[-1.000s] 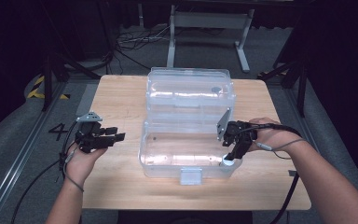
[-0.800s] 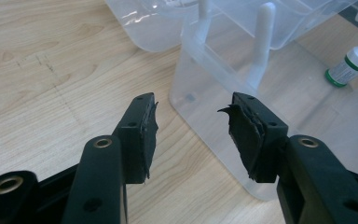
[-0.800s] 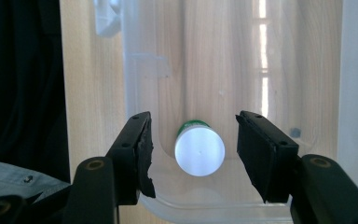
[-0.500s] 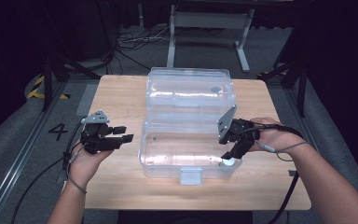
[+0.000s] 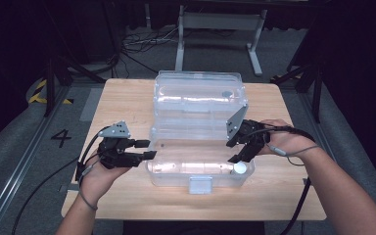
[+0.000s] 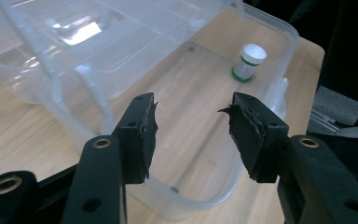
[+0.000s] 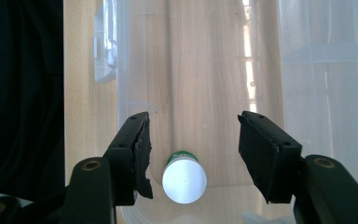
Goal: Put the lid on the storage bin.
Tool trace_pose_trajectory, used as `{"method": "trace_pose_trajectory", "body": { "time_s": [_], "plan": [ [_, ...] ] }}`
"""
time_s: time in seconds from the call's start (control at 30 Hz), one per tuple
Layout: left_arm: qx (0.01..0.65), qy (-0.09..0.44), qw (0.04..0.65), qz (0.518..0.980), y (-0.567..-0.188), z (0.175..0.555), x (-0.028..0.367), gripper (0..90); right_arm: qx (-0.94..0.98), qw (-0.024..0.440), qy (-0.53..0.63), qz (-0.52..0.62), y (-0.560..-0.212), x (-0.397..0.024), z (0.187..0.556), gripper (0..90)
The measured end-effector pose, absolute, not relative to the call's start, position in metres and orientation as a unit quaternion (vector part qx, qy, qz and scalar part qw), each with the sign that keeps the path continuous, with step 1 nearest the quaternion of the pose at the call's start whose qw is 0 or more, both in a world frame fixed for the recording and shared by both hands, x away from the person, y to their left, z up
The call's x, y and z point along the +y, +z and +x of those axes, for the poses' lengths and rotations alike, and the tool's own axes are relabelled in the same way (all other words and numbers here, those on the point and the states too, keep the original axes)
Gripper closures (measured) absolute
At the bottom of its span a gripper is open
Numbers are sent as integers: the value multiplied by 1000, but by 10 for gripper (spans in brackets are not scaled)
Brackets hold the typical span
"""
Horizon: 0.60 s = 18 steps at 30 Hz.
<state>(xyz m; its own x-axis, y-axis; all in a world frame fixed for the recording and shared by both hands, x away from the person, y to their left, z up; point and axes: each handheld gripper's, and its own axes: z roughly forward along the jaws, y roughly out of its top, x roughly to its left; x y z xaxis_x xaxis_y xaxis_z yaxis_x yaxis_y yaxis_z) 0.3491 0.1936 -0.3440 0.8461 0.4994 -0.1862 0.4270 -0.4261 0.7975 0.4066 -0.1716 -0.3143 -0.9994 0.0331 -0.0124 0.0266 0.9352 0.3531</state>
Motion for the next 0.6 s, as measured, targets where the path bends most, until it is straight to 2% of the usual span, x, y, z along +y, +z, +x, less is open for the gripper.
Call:
{"method": "trace_pose_trajectory", "body": {
  "time_s": [0.17, 0.6],
  "plan": [
    [246, 23, 437, 865, -351, 346, 176, 511, 982, 9, 187, 11, -310, -170, 406, 436],
    [227, 14, 369, 901, -372, 346, 151, 510, 978, 20, 202, 45, -299, -169, 412, 437]
  ]
}}
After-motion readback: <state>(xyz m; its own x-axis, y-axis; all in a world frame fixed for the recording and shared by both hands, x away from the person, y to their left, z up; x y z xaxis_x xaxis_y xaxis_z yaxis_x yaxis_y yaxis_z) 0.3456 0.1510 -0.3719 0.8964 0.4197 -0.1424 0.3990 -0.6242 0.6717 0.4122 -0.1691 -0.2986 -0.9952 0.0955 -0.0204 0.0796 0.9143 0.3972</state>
